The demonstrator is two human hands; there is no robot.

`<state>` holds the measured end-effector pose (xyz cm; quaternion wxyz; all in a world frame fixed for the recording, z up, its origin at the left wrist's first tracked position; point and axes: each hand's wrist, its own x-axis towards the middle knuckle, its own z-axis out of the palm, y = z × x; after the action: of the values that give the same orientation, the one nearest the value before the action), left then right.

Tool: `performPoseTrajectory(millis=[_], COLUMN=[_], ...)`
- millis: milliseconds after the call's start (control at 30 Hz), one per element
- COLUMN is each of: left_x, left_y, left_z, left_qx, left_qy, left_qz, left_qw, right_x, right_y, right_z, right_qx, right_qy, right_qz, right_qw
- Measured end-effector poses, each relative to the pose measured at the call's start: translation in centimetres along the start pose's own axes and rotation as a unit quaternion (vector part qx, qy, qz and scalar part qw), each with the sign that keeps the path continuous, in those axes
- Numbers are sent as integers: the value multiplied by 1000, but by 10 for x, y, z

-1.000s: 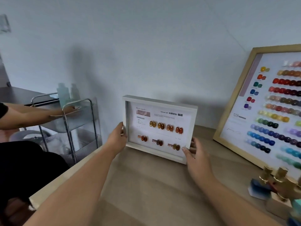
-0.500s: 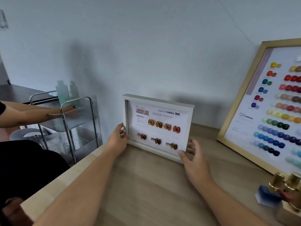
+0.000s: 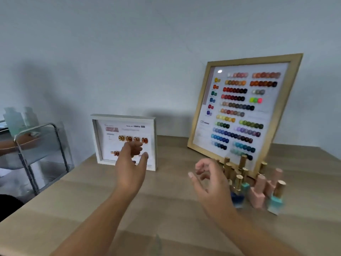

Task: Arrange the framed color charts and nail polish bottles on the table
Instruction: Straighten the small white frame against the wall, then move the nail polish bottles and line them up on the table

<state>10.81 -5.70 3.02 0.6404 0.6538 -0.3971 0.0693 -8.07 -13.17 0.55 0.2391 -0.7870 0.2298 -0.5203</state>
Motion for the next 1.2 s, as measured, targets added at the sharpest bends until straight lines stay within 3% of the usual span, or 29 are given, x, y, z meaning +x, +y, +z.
performPoseTrajectory(millis=[133, 200, 333, 567, 667, 900, 1033, 1200], left_x=[-55, -77, -105, -123, -124, -136, -157, -181], left_y=[42, 53, 61, 57, 57, 63, 83, 116], left_z=[49, 71, 103, 139, 149, 141, 150, 203], left_qx=[-19, 10, 28, 101, 123, 92, 54, 0], left_qy=[-160, -233, -304, -357, -356, -360, -408, -462], left_qz=[27, 45, 15, 5, 6, 35, 82, 72], left_qw=[987, 971, 952, 929, 926, 928, 908, 884], right_x=[-14, -20, -32, -47, -44, -48, -55, -61], right_y=[1, 9, 38, 89, 97, 103, 107, 129], right_z=[-75, -107, -148, -167, -165, -167, -195, -259], right_qx=[-38, -44, -57, -59, -28, -67, -63, -112], right_qy=[72, 107, 164, 14, -12, -65, -32, 51], right_qz=[-28, 4, 101, 320, 324, 299, 305, 331], right_qw=[996, 993, 980, 946, 946, 950, 950, 935])
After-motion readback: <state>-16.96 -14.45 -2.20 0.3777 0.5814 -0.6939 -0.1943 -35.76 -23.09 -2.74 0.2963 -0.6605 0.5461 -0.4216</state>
